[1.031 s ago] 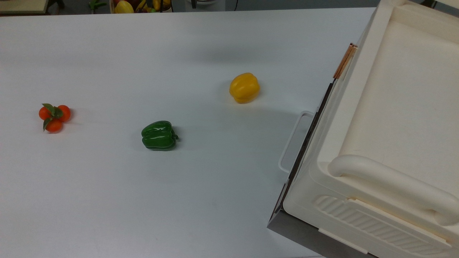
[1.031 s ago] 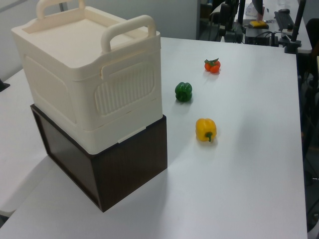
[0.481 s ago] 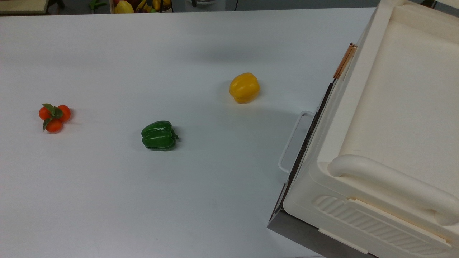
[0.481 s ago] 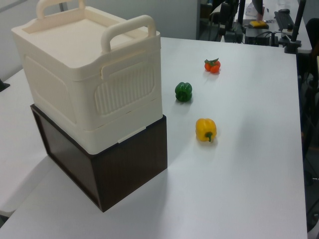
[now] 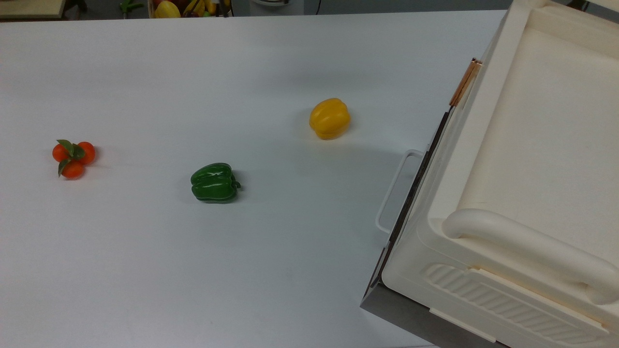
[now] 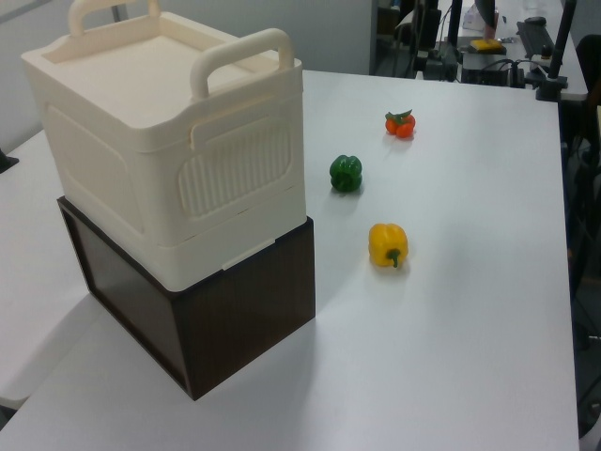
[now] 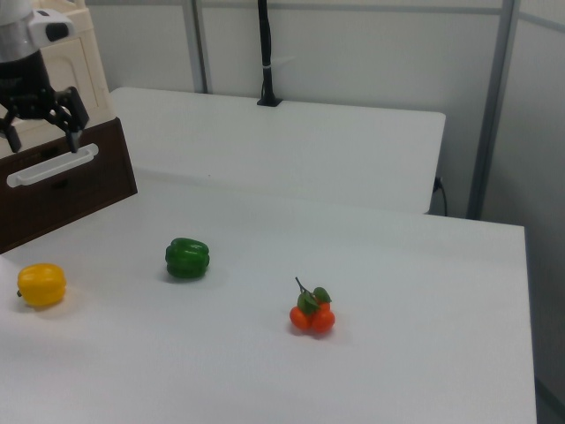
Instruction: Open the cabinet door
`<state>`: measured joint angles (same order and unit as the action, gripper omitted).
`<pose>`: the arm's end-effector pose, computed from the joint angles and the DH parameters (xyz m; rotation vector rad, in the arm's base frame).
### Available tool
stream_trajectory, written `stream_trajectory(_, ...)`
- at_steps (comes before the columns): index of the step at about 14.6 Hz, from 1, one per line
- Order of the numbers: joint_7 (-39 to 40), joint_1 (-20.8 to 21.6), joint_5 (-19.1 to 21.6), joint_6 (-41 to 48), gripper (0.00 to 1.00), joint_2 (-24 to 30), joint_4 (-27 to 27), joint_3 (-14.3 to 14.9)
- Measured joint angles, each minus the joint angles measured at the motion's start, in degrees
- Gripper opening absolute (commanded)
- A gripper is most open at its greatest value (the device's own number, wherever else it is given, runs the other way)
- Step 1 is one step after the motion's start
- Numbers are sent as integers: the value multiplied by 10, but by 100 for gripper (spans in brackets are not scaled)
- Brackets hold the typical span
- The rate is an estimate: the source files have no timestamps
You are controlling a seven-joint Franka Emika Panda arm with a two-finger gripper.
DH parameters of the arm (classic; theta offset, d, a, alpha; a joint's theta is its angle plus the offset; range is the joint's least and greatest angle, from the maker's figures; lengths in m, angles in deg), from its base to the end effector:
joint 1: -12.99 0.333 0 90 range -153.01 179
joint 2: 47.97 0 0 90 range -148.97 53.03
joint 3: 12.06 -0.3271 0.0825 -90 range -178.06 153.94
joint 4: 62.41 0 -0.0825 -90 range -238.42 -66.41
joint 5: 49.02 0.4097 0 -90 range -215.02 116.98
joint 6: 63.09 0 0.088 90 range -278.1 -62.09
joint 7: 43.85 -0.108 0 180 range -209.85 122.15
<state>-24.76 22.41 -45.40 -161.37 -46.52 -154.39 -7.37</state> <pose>0.5840 0.0537 0.6458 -3.0212 -0.6294 -0.2198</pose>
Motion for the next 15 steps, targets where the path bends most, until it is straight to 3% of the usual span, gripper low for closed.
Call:
stream_trajectory(2, 66, -3, 20, -17, 94, 0, 2, -15)
stream_trajectory(5, 154, -10, 58, -26, 64, -8, 19, -30)
stream_trajectory(12, 168, -15, 71, -58, 51, -45, 68, -116)
stream_trajectory(15, 168, -15, 71, -98, 45, -59, 71, -135)
